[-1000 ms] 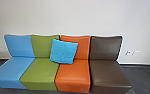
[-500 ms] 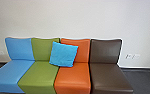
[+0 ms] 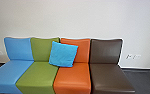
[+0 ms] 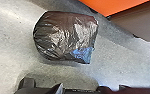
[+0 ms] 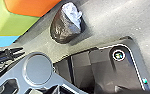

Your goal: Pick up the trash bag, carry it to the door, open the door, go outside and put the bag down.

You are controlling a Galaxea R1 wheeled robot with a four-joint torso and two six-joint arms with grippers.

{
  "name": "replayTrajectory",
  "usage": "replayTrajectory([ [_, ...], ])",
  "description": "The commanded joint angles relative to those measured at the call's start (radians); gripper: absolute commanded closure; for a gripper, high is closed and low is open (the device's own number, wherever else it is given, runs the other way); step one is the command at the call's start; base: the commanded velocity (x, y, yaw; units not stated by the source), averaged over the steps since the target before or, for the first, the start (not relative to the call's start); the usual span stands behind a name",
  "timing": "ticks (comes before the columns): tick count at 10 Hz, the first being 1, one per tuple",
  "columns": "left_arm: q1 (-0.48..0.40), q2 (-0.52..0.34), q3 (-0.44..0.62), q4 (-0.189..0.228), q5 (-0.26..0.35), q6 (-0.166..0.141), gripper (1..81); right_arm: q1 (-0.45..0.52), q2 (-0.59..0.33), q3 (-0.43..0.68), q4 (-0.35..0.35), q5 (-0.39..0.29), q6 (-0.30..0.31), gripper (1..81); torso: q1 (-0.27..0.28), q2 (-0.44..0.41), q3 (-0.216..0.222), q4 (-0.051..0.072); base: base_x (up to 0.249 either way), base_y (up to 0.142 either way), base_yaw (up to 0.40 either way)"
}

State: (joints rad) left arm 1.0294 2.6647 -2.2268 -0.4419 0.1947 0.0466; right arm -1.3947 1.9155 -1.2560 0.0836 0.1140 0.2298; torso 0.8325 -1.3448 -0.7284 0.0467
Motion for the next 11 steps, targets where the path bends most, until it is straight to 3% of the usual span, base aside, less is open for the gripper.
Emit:
replayTrajectory([
  [1,-0.09,-0.005,-0.011,-0.026,0.068,-0.005,1.0,0.075,-0.094,0.067,0.004,-0.054,0.014,1.0,0.063,-0.097,-0.09,0.0,0.0,0.0,0.0],
  [4,-0.108,-0.008,-0.014,-0.055,0.068,-0.005,1.0,0.105,-0.142,0.121,0.007,-0.056,0.014,1.0,0.129,-0.202,-0.19,0.0,0.0,0.0,0.0],
  [5,-0.116,-0.003,-0.011,-0.057,0.069,-0.005,1.0,0.117,-0.136,0.118,0.01,-0.077,0.014,1.0,0.152,-0.238,-0.13,0.0,0.0,0.0,0.0],
  [8,-0.123,0.023,-0.043,-0.057,0.069,-0.005,1.0,0.127,-0.143,0.118,0.013,-0.102,0.016,1.0,0.21,-0.328,-0.173,0.0,0.0,0.0,0.0],
  [11,-0.13,0.061,-0.108,-0.057,0.074,-0.005,1.0,0.171,-0.191,0.121,0.015,-0.105,0.036,1.0,0.275,-0.432,-0.177,0.0,0.0,0.0,0.0],
])
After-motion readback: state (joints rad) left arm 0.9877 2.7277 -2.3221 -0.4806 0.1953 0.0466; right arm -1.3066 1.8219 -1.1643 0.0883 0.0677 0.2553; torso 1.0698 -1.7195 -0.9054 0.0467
